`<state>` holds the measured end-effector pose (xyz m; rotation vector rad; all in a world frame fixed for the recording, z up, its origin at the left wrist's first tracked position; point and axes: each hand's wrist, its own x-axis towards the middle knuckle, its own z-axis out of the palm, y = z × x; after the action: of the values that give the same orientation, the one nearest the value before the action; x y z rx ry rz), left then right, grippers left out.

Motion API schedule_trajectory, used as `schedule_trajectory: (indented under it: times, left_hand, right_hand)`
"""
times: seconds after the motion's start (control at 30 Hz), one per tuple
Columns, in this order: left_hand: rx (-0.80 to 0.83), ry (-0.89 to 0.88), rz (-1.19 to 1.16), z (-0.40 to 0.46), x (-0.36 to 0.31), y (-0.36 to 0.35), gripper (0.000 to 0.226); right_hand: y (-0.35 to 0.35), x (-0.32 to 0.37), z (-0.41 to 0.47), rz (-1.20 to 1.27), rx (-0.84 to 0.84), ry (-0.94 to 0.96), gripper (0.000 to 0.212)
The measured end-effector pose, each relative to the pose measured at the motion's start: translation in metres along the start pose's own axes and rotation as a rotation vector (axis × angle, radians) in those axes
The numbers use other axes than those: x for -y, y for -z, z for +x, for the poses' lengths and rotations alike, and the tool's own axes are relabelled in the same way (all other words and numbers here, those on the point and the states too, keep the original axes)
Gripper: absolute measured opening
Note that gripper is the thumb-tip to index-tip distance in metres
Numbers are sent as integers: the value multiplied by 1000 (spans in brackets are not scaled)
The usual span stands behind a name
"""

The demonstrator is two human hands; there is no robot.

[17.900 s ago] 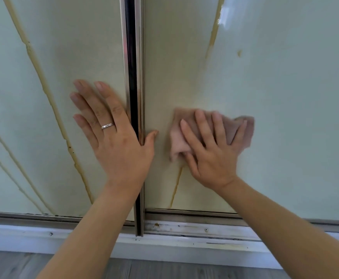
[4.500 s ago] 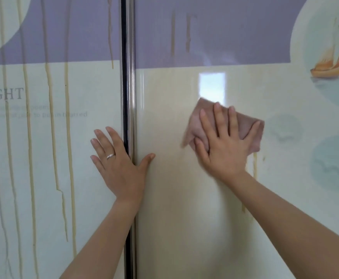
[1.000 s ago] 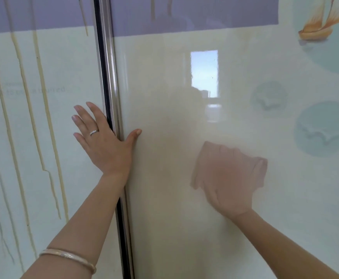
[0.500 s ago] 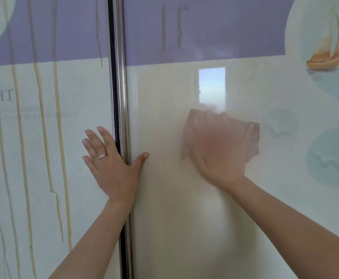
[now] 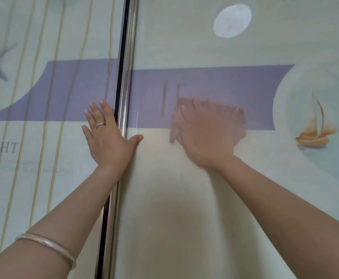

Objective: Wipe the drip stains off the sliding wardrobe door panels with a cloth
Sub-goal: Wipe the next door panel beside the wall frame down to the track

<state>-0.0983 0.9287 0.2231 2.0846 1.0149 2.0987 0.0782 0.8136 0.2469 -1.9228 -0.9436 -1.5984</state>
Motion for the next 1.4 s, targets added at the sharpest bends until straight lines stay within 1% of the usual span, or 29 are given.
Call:
schedule_trajectory:
  times: [0.07,0.1,0.13,0.17,0.23,0.3,0.33,0.4,0.43,0.5,0.53,0.57,0.6,0.63,0.7,0.73,0.77,0.87,0.93,0.97,1.0,1.07,1.1,1.13,1.17,1.2,1.27,1.33,1.4]
  left_hand:
    - [13,15,-19,11,0,1,112]
    - [11,16,-21,13,0,-1,111]
    - [2,9,-24,14,2,-3,110]
    - [-9,2,-27,13,3,-6,109]
    - [-33,-8,-37,12,5,-8,107]
    - [-42,-10,-32,12,4,-7,106]
    - [-40,-14,-27,13,3,-6,106]
    - [-36,-23,-20,13,4,-7,105]
    - [-41,-27,-11,13,4,-7,106]
    - [-58,-37,-14,12,5,-9,106]
    - [-67,-43,-18,12,6,-10,106]
    - [-69,-43,-19,12,5,-11,106]
    - [-69,-39,-15,12,6,-11,106]
    - [-71,-36,-13,12,5,-10,105]
    - [-67,-31,-12,11,5,-8,105]
    - [-63,-33,-11,11,4,-7,105]
    - [-60,-36,-11,12,5,-7,105]
    - [-53,-42,-15,12,5,-7,105]
    - [-58,-44,-14,12,6,-9,105]
    - [-58,-44,-13,12,6,-10,105]
    - [-59,-45,-14,12,6,-10,105]
    - [-57,-39,-26,12,6,-10,105]
    - [-56,-36,-30,12,5,-9,105]
    - [-52,-34,-28,12,6,-7,105]
    - [-47,-34,-25,11,5,-7,105]
    - [-41,-38,-20,11,5,-6,105]
    - [-35,-45,-9,11,6,-6,105]
    - [-43,-43,-2,11,6,-8,105]
    - [-49,-44,1,11,6,-9,105]
  right_hand:
    - [6,11,22,115,-50,-89,61]
    - [11,17,29,126,-90,-150,60]
    - [14,21,32,139,-89,-192,60]
    - [8,24,31,72,-115,-169,64]
    - [2,27,12,-49,-23,-27,74]
    - [9,25,-1,36,118,87,62]
    - [19,21,1,73,96,137,55]
    - [26,19,13,-30,-82,194,50]
    - [25,19,25,-51,-113,152,51]
    - [14,26,52,24,-123,-108,54]
    - [7,36,61,57,-126,-203,53]
    - [1,48,69,53,-135,-246,52]
    - [-5,58,69,52,-127,-240,52]
    - [-8,66,64,48,-116,-192,52]
    - [-16,64,52,3,-37,35,51]
    - [-16,55,49,-23,-18,97,52]
    - [-12,43,53,-37,-53,85,53]
    - [18,20,71,-70,-185,-116,51]
    - [32,30,81,-26,-260,-204,48]
    - [30,43,83,-7,-289,-208,48]
    - [26,55,81,25,-288,-168,49]
    - [4,75,69,62,-136,-6,56]
    - [-8,74,63,75,-29,73,58]
    - [-14,68,58,56,21,135,59]
    - [-13,57,57,23,13,120,61]
    - [-8,47,61,-25,-49,74,63]
    - [16,34,68,-72,-126,-88,54]
    - [44,36,75,31,-194,-175,46]
    - [59,57,71,141,-210,-170,40]
